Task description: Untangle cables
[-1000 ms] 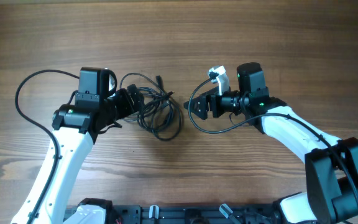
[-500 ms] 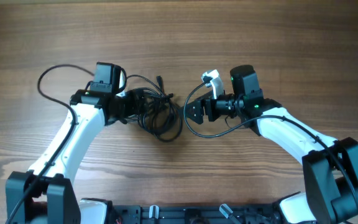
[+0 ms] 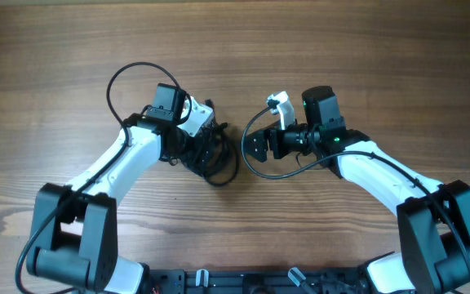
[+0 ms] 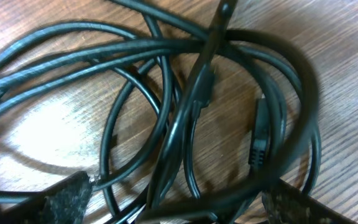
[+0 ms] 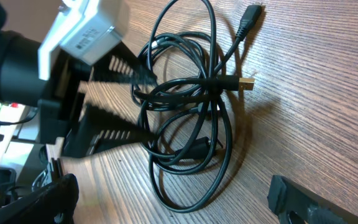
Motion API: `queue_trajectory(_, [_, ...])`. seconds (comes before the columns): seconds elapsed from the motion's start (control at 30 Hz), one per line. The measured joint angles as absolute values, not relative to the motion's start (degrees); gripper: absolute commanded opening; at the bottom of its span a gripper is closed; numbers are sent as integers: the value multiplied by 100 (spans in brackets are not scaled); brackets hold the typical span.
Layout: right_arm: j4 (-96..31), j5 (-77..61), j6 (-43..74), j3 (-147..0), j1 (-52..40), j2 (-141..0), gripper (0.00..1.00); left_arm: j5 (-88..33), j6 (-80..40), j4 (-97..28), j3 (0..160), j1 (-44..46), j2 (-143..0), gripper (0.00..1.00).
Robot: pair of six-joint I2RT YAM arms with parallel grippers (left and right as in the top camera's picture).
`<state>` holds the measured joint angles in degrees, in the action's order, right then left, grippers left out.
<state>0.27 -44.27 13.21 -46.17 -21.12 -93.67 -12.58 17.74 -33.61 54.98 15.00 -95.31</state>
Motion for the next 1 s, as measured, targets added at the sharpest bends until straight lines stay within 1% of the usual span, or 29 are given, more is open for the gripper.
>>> queue_trajectory(0.03, [23, -4425, 1323, -4617, -2112, -9367, 100, -1273, 1824, -3293, 5498, 1500, -9620, 28])
queue_trajectory(0.07, [23, -4401, 1323, -4617, -2112, -9367, 100, -1297, 1837, -3295, 5498, 1500, -9701, 4])
queue_trajectory(0.27, [23, -4364, 1323, -4617, -2112, -9367, 100, -1594, 1855, -3251, 5498, 1500, -9786, 4])
queue_trajectory(0.37, [23, -4364, 1323, -4617, -2112, -9367, 100, -1643, 1614, -3258, 5500, 1500, -9703, 4])
queue_trajectory(0.43, [21, -4364, 1323, -4617, -2112, -9367, 100, -1643, 1225, -3295, 5655, 1398, -9030, 4])
queue_trajectory(0.47, [12, -4368, 1323, -4617, -2112, -9367, 100, -1643, 873, -3227, 5892, 1245, -8361, 4])
queue_trajectory(0.53, [14, -4646, 1339, -4617, -2112, -9367, 100, -1643, 541, -2974, 6020, 1087, -7695, 4])
queue_trajectory(0.57, [45, -4864, 1343, -4617, -2117, -9367, 100, -1647, 257, -2858, 6136, 915, -6855, 4])
queue_trajectory(0.67, [360, -5142, 1772, -4615, -2123, -9367, 100, -1656, -80, -2823, 6193, 718, -6027, 4])
queue_trajectory(0.8, [1450, -5660, 2447, -4600, -2123, -9376, 100, -1636, -425, -2880, 6193, 510, -5708, 4])
queue_trajectory(0.87, [2335, -6014, 2967, -4595, -2123, -9376, 100, -1612, -539, -3055, 6193, 495, -5710, 4])
queue_trajectory(0.9, [3089, -6252, 3391, -4580, -2126, -9384, 100, -1592, -572, -3155, 6193, 493, -5714, 4])
queue_trajectory(1.0, [4683, -6624, 4215, -4587, -2235, -9384, 100, -1573, -819, -3345, 6193, 491, -5804, 4])
